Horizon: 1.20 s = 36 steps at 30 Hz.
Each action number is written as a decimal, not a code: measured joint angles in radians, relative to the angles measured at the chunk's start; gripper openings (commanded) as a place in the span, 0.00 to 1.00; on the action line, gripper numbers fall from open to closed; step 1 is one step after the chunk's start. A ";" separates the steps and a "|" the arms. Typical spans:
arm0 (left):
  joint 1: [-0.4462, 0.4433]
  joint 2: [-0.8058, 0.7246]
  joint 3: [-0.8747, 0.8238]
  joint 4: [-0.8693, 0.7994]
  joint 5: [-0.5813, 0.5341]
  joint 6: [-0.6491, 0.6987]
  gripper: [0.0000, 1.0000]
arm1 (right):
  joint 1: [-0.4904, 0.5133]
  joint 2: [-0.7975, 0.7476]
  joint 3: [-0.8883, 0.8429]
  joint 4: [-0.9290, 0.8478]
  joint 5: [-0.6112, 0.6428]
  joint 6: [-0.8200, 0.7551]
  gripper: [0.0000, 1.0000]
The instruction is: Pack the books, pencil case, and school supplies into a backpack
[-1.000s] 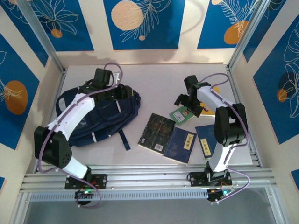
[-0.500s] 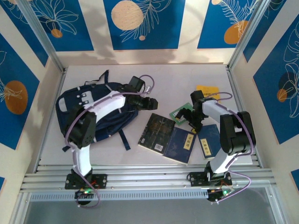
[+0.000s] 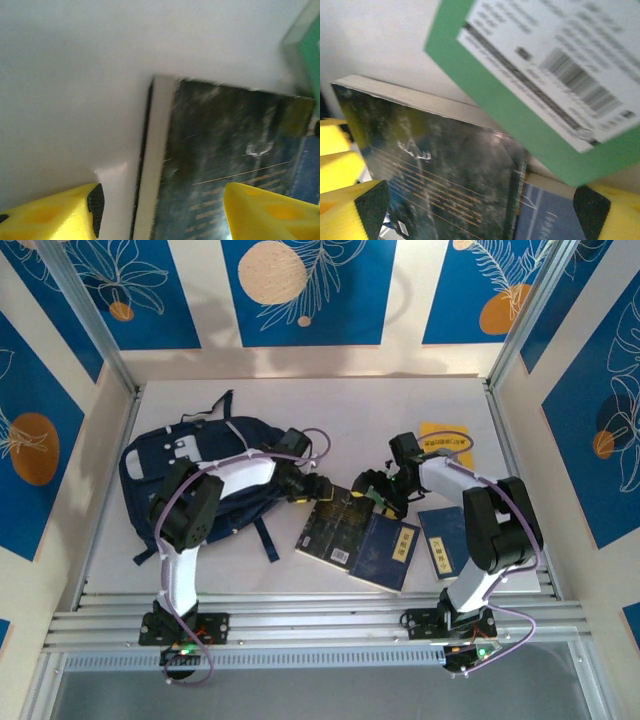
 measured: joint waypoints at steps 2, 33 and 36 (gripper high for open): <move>0.008 0.000 -0.002 0.026 0.031 -0.019 0.61 | 0.024 0.007 0.003 0.022 -0.019 -0.003 0.94; 0.055 -0.114 -0.079 0.208 0.272 -0.179 0.09 | 0.012 -0.040 -0.037 0.116 -0.096 0.049 0.99; 0.085 -0.192 -0.082 0.188 0.280 -0.179 0.09 | 0.003 -0.159 -0.059 0.125 -0.101 0.040 0.99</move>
